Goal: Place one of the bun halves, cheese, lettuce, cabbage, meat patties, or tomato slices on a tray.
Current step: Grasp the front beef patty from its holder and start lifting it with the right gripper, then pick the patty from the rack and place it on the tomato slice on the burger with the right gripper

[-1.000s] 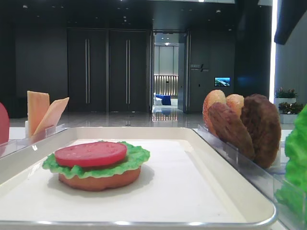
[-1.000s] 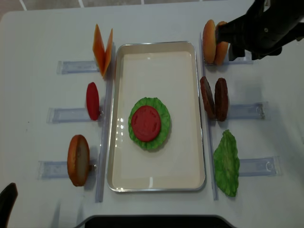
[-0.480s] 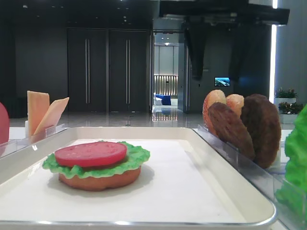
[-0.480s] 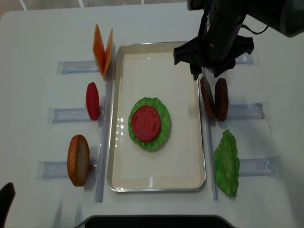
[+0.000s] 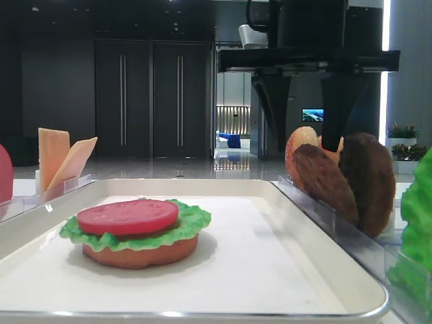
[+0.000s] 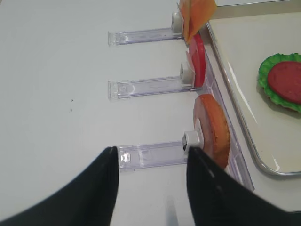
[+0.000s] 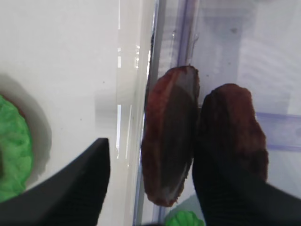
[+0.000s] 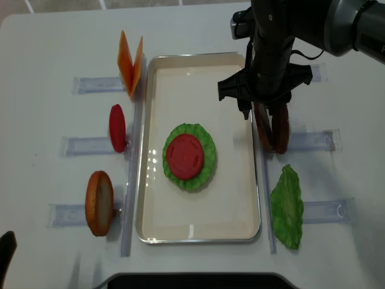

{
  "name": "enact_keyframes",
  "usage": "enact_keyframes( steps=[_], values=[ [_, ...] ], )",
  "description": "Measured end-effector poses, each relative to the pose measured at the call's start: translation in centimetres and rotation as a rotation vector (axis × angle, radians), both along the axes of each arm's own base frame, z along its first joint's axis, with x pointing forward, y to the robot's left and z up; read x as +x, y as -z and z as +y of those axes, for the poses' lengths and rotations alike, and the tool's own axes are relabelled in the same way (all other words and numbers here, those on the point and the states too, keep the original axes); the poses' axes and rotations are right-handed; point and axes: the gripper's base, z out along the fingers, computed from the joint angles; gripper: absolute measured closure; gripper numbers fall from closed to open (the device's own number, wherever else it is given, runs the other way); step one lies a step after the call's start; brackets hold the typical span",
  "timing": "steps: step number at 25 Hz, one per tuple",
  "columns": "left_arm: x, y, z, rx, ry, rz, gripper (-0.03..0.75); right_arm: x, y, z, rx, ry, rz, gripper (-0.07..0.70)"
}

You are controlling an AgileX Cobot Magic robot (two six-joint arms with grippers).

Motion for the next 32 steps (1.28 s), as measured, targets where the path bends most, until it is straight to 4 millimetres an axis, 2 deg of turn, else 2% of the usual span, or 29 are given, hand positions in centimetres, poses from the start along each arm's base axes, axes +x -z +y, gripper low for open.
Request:
enact_keyframes(
  steps=[7, 9, 12, 13, 20, 28, 32],
  values=[
    [0.0, 0.0, 0.0, 0.000, 0.000, 0.000, 0.358, 0.6, 1.6, 0.2, -0.029, -0.007, 0.012, 0.275],
    [0.0, 0.0, 0.0, 0.000, 0.000, 0.000, 0.358, 0.6, 1.9, 0.2, -0.042, -0.011, 0.013, 0.337],
    [0.0, 0.0, 0.0, 0.000, 0.000, 0.000, 0.358, 0.7, 1.9, 0.0, -0.059, -0.016, 0.011, 0.489],
    [0.0, 0.0, 0.0, 0.000, 0.000, 0.000, 0.358, 0.7, 1.9, 0.0, -0.068, -0.019, 0.011, 0.501],
    [0.0, 0.0, 0.0, 0.000, 0.000, 0.000, 0.382, 0.7, 0.5, 0.2, -0.091, -0.039, 0.032, 0.511],
    [0.0, 0.0, 0.0, 0.000, 0.000, 0.000, 0.451, 1.4, -3.5, 2.5, 0.023, -0.068, -0.071, 0.513],
    [0.0, 0.0, 0.0, 0.000, 0.000, 0.000, 0.493, 1.1, -3.7, 3.0, 0.072, -0.086, -0.044, 0.513]
  ],
)
